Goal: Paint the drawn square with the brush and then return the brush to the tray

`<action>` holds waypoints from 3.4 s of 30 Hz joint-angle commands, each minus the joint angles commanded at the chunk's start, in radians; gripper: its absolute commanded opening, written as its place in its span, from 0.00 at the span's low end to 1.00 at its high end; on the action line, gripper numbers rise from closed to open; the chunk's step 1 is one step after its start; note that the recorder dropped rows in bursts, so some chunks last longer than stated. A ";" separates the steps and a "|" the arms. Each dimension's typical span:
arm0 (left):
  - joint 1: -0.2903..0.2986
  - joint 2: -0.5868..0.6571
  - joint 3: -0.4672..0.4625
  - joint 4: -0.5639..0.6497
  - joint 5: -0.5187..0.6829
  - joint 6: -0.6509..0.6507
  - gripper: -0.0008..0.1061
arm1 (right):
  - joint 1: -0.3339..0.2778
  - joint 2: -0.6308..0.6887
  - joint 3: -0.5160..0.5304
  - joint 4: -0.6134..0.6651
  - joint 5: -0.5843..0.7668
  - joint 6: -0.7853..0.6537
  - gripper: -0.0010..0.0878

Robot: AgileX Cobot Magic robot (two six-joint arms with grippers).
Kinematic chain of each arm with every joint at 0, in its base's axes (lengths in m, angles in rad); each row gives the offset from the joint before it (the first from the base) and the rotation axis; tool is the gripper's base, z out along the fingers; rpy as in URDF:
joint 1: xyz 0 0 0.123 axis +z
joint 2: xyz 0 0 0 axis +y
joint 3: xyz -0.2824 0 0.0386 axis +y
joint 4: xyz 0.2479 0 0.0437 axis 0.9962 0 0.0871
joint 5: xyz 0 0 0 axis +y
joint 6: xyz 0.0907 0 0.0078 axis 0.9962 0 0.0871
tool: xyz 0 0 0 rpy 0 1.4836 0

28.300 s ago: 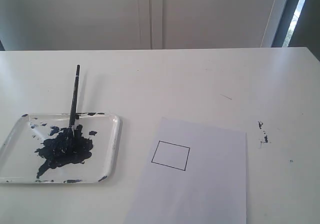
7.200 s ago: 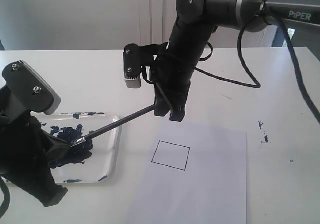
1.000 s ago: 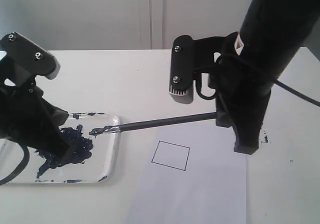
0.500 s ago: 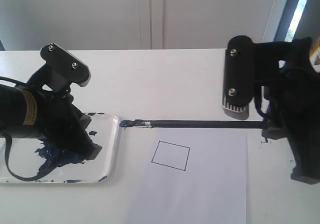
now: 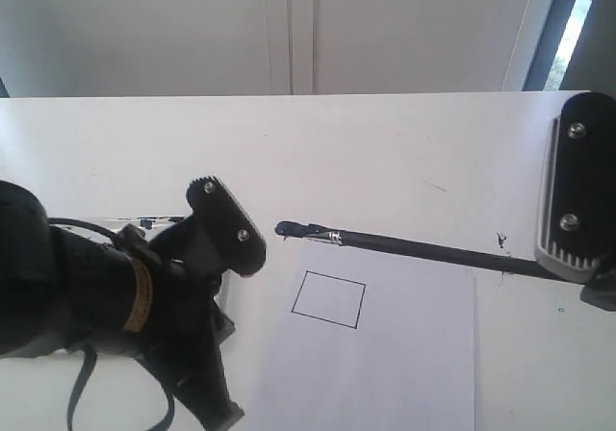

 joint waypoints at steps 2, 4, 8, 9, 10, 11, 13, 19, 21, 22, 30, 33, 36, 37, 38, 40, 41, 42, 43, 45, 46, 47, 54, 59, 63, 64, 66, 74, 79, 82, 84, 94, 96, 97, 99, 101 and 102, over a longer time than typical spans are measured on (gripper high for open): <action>0.000 0.013 0.000 -0.049 -0.016 -0.002 0.16 | 0.000 -0.005 0.006 -0.002 0.000 0.021 0.01; 0.000 0.025 0.000 -0.080 -0.027 -0.002 0.29 | 0.000 -0.005 0.015 -0.004 0.000 0.029 0.01; 0.000 0.049 0.000 -0.094 -0.090 -0.010 0.54 | 0.000 -0.005 0.038 -0.004 0.000 0.070 0.01; 0.000 0.059 0.000 -0.103 -0.111 -0.010 0.58 | 0.000 -0.005 0.043 -0.004 0.000 0.075 0.01; 0.000 0.070 0.000 -0.108 -0.127 -0.010 0.58 | 0.000 -0.005 0.053 -0.007 0.000 0.077 0.01; 0.000 0.079 0.000 -0.112 -0.138 -0.010 0.58 | 0.000 -0.005 0.059 -0.007 0.000 0.082 0.01; 0.000 0.108 0.000 -0.127 -0.158 -0.010 0.55 | 0.000 -0.005 0.068 -0.009 0.000 0.104 0.01; 0.000 0.171 -0.002 -0.130 -0.160 -0.002 0.54 | 0.000 -0.005 0.097 -0.009 -0.034 0.129 0.01; -0.002 0.175 -0.002 -0.130 -0.176 0.019 0.54 | 0.000 -0.005 0.103 -0.009 -0.036 0.138 0.01; -0.003 0.175 -0.002 -0.130 -0.180 0.025 0.54 | 0.000 -0.005 0.104 -0.009 -0.042 0.147 0.01; -0.059 0.178 -0.076 -0.234 -0.138 0.047 0.40 | 0.000 -0.005 0.105 -0.007 -0.065 0.155 0.01; -0.059 0.193 -0.109 -0.284 -0.073 0.085 0.40 | 0.000 -0.005 0.105 -0.007 -0.067 0.158 0.01; -0.059 0.228 -0.134 -0.331 -0.016 0.093 0.44 | 0.000 -0.014 0.105 -0.007 -0.067 0.158 0.01; -0.059 0.241 -0.138 -0.354 -0.008 0.105 0.46 | 0.000 -0.014 0.105 -0.007 -0.069 0.158 0.01; -0.059 0.256 -0.141 -0.373 -0.006 0.116 0.47 | 0.000 -0.014 0.105 -0.007 -0.069 0.158 0.01; -0.059 0.285 -0.153 -0.415 -0.014 0.138 0.48 | 0.000 -0.014 0.105 -0.007 -0.069 0.160 0.01; -0.059 0.301 -0.162 -0.434 -0.012 0.156 0.48 | 0.000 -0.014 0.105 -0.007 -0.069 0.160 0.01; -0.059 0.312 -0.173 -0.449 -0.009 0.171 0.48 | 0.000 -0.014 0.105 -0.007 -0.069 0.160 0.01; -0.059 0.318 -0.180 -0.460 -0.007 0.176 0.48 | 0.000 -0.014 0.105 -0.007 -0.069 0.162 0.01; -0.059 0.328 -0.196 -0.462 0.002 0.178 0.48 | 0.000 -0.014 0.105 -0.007 -0.067 0.162 0.01; -0.059 0.328 -0.201 -0.462 0.016 0.186 0.48 | 0.000 -0.014 0.105 -0.007 -0.067 0.162 0.01; -0.059 0.328 -0.201 -0.460 0.016 0.195 0.48 | 0.000 -0.014 0.105 -0.007 -0.067 0.162 0.01; -0.059 0.370 -0.201 -0.347 0.087 0.199 0.48 | 0.000 -0.014 0.105 -0.003 -0.068 0.162 0.01; -0.059 0.403 -0.201 -0.347 0.054 0.192 0.48 | 0.000 -0.014 0.105 -0.003 -0.066 0.164 0.01; -0.059 0.408 -0.201 -0.352 0.034 0.152 0.48 | 0.000 -0.014 0.105 0.006 -0.067 0.164 0.01; -0.059 0.408 -0.201 -0.357 0.047 0.149 0.48 | 0.000 -0.014 0.105 0.006 -0.069 0.164 0.01; -0.059 0.410 -0.201 -0.360 0.065 0.147 0.48 | 0.000 -0.014 0.105 0.008 -0.076 0.166 0.01; -0.013 0.410 -0.201 -0.630 0.105 0.318 0.47 | 0.000 -0.012 0.120 0.016 -0.121 0.170 0.01; 0.021 0.410 -0.201 -0.715 0.112 0.415 0.47 | 0.000 -0.012 0.120 0.016 -0.137 0.179 0.01; 0.021 0.410 -0.201 -0.679 0.126 0.415 0.47 | 0.000 -0.012 0.120 0.016 -0.139 0.180 0.01; 0.018 0.405 -0.201 -0.645 0.134 0.415 0.45 | 0.000 -0.012 0.120 0.016 -0.139 0.180 0.01; -0.002 0.337 -0.210 -0.310 0.127 0.161 0.42 | 0.000 -0.012 0.120 0.020 -0.147 0.180 0.01; -0.002 0.344 -0.210 -0.310 0.118 0.161 0.42 | 0.000 -0.012 0.120 0.022 -0.150 0.180 0.01; -0.002 0.346 -0.210 -0.310 0.115 0.161 0.42 | 0.000 -0.012 0.120 0.023 -0.153 0.180 0.01; -0.002 0.355 -0.210 -0.319 0.115 0.156 0.42 | 0.000 -0.012 0.120 0.023 -0.162 0.180 0.01; -0.002 0.363 -0.210 -0.334 0.111 0.156 0.42 | 0.000 -0.007 0.120 0.021 -0.171 0.180 0.01; -0.002 0.368 -0.210 -0.333 0.111 0.156 0.42 | 0.000 -0.005 0.120 0.021 -0.173 0.180 0.01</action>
